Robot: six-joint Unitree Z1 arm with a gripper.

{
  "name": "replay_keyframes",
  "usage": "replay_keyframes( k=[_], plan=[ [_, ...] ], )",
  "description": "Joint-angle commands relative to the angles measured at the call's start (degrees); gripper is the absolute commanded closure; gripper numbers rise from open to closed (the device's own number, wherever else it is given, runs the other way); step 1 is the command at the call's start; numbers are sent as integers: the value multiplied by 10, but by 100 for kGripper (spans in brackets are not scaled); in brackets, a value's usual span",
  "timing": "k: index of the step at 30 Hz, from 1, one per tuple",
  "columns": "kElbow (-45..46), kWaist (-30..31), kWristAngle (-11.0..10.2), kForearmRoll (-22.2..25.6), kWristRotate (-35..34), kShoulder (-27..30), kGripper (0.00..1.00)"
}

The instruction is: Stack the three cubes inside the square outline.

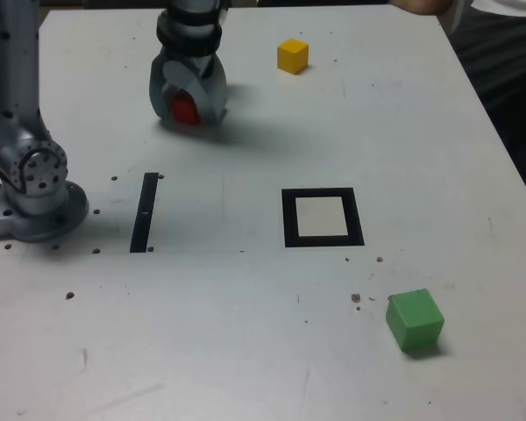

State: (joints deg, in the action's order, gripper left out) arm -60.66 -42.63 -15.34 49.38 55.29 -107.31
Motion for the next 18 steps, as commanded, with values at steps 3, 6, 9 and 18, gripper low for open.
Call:
replay_keyframes(
  k=[3,6,9,18],
  plan=[
    [1,3,1,-3,-1,9,64],
    [1,5,4,-5,-1,10,64],
    [2,7,9,-7,-2,11,64],
    [5,29,33,-8,-19,25,64]
  ],
)
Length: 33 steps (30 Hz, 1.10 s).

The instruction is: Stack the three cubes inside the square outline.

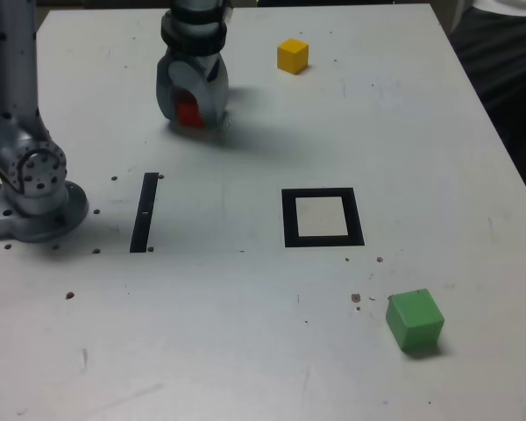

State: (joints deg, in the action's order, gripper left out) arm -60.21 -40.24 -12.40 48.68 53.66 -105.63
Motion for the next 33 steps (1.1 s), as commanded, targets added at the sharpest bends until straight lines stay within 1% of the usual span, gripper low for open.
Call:
replay_keyframes(
  k=[1,4,7,14,18,22,27,33],
  plan=[
    [2,12,7,0,-7,13,64],
    [2,37,16,3,-25,27,64],
    [-3,71,21,16,-51,39,64],
    [-45,184,20,87,-140,53,64],
    [-66,245,16,121,-196,52,64],
    [-84,300,18,144,-256,50,64],
    [-112,361,29,165,-332,39,63],
    [-152,411,43,189,-412,16,63]
  ],
)
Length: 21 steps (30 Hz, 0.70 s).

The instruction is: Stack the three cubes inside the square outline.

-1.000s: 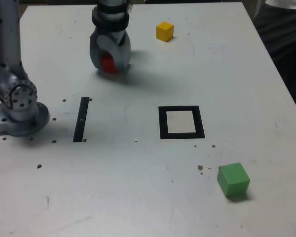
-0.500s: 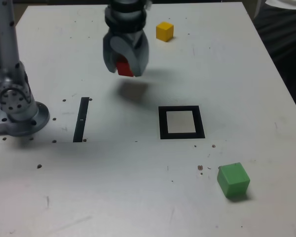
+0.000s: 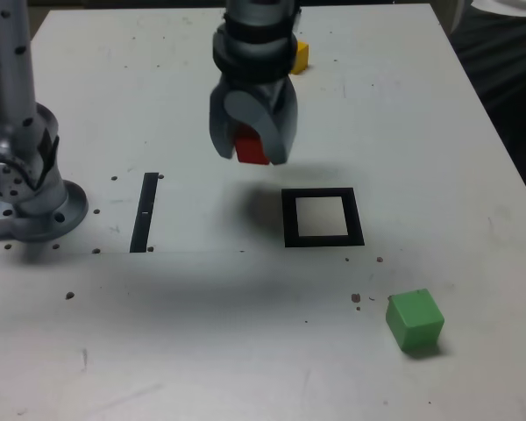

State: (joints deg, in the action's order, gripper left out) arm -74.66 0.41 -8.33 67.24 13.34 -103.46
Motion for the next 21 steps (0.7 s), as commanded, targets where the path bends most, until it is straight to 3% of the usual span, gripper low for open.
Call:
replay_keyframes(
  k=[1,12,21],
  plan=[
    [-15,11,5,7,-22,-10,63],
    [-96,57,30,54,-154,-63,63],
    [-124,61,51,37,-187,-116,63]
  ],
)
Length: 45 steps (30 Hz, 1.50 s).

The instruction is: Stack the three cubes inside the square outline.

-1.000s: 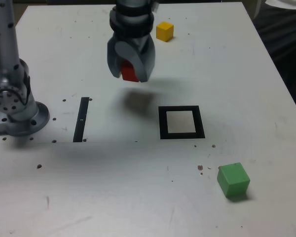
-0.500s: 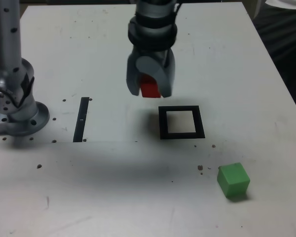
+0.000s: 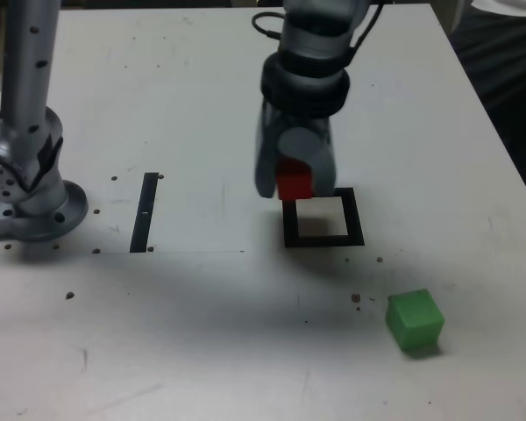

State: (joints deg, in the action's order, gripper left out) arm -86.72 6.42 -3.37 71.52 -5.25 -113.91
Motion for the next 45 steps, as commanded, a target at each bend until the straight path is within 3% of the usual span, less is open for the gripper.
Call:
replay_keyframes(
  k=[1,19,24,28,32,35,45],
  plan=[
    [-6,1,3,-9,-1,-16,63],
    [-3,-19,20,-37,6,-62,63],
    [2,-24,21,-46,12,-66,58],
    [7,-27,21,-53,17,-68,47],
    [15,-30,20,-65,20,-68,18],
    [20,-32,19,-70,21,-67,4],
    [41,-37,-2,-77,21,-28,1]
  ],
)
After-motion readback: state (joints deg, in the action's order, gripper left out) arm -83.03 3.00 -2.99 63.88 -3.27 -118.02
